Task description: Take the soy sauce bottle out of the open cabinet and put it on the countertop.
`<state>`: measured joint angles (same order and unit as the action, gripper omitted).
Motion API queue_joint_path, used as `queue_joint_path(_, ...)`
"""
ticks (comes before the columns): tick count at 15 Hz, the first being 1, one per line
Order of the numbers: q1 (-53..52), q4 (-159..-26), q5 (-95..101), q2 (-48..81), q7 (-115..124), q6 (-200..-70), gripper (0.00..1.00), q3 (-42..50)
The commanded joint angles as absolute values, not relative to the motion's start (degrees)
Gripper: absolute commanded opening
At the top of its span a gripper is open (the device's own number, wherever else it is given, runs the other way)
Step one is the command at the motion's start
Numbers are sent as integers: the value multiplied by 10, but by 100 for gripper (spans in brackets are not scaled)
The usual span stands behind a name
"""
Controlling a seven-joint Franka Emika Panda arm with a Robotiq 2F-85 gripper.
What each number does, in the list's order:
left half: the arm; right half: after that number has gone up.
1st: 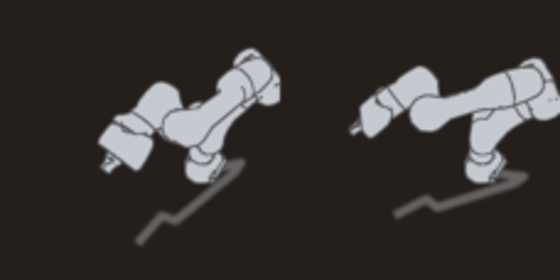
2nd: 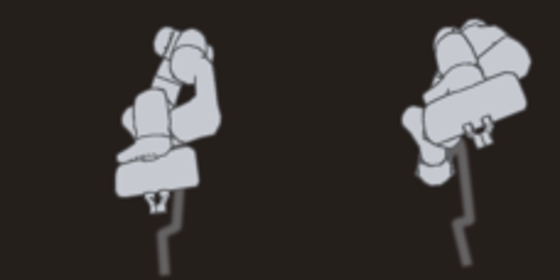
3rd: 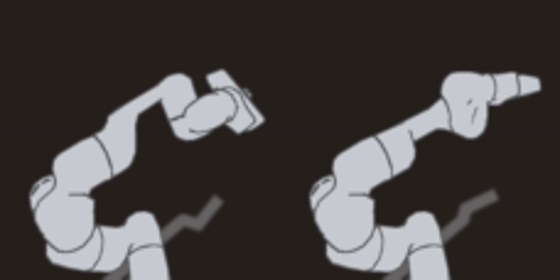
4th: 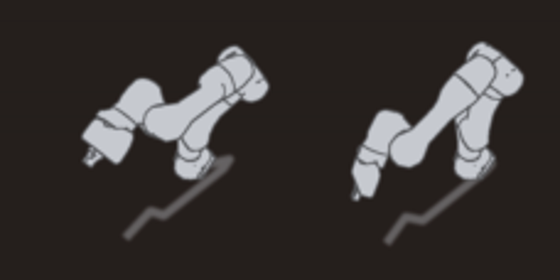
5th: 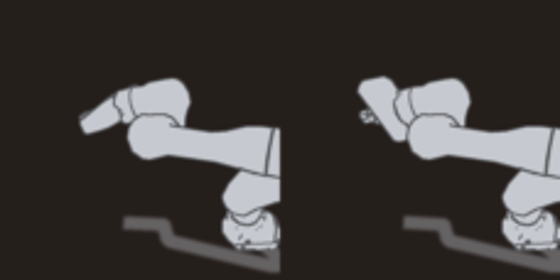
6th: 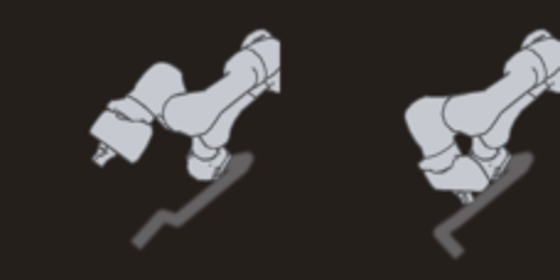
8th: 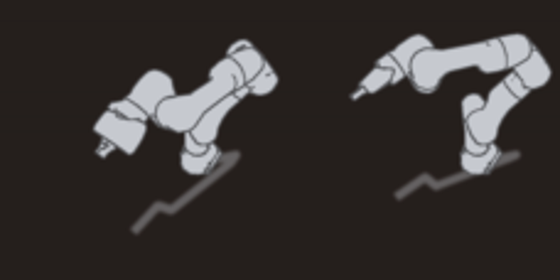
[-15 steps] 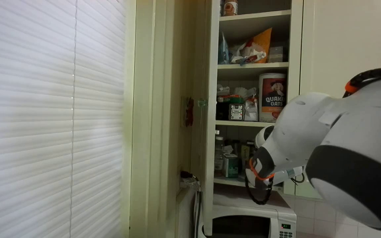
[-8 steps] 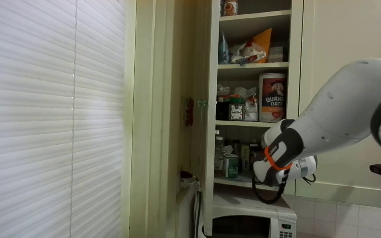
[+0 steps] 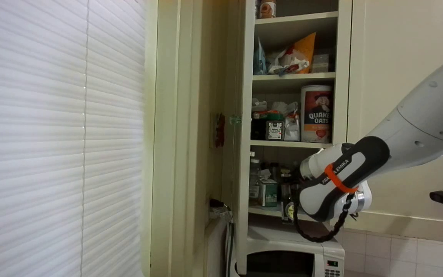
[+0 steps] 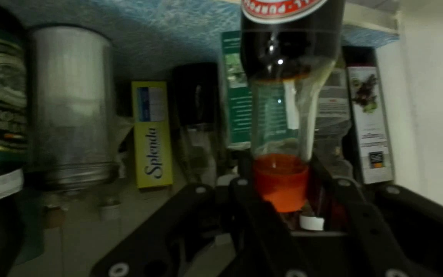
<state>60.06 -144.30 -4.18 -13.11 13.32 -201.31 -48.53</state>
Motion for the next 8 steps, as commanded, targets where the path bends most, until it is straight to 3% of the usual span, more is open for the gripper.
queue_joint_path(1,462,-1437,4,-42,105,-2094,10,-387)
queue_joint_path(3,475,-1437,118,-33,199,-2092,10,-386)
queue_joint_path(4,496,-1443,56,-58,159,-2072,35,-415)
queue_joint_path(5,372,-1444,50,-40,141,-2073,35,-302)
queue_joint_path(6,368,-1444,63,-32,149,-2077,35,-296)
queue_joint_path(7,481,-1442,98,-35,182,-2079,35,-398)
queue_joint_path(8,481,-1442,100,-33,182,-2079,35,-396)
